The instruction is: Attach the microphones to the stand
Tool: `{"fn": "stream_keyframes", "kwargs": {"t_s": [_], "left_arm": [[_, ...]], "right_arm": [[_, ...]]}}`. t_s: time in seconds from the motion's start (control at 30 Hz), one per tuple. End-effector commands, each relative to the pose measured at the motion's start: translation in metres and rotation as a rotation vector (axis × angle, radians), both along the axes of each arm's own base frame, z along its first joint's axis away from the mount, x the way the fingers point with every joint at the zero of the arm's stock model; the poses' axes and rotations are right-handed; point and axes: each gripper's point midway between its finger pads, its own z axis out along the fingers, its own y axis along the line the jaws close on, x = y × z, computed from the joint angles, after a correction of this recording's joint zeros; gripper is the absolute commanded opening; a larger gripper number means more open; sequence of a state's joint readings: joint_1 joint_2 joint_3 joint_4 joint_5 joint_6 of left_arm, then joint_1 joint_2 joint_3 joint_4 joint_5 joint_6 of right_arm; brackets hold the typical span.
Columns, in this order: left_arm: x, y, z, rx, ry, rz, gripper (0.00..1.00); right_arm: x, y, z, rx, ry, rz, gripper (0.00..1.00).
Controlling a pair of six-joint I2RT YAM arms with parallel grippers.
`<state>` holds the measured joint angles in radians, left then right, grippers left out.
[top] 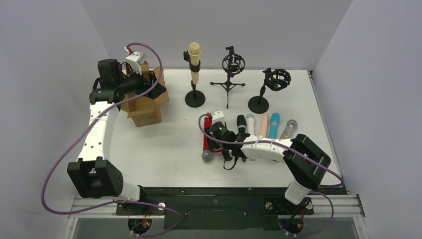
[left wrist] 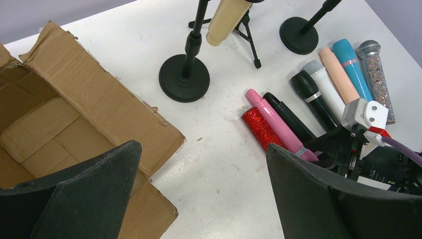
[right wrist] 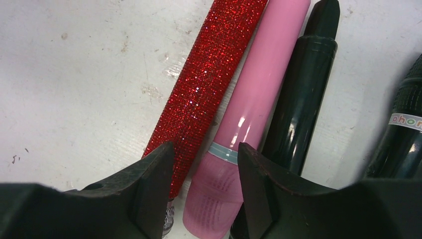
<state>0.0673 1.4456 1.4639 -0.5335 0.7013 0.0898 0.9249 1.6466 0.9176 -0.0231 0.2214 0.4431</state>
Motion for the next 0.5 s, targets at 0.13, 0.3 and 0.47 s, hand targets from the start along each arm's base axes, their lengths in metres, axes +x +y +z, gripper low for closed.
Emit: {"fn": "stream_keyframes", "kwargs": {"t_s": [0.13, 0.3, 0.47], "left_arm": [[-0.003, -0.003, 0.018, 0.008, -0.076, -0.025, 0.96], [-0.005, -0.004, 0.017, 0.017, -0.081, -0.033, 0.96], [-0.005, -0.006, 0.014, 0.017, -0.075, -0.041, 0.96]], "right_arm": [[0.008, 0.001, -0.014, -0.023, -0.019, -0.045, 0.43], [0.010, -0.009, -0.020, -0.062, -0.031, -0.080, 0.42], [0.011, -0.020, -0.022, -0.109, -0.036, -0.111, 0.42]]}}
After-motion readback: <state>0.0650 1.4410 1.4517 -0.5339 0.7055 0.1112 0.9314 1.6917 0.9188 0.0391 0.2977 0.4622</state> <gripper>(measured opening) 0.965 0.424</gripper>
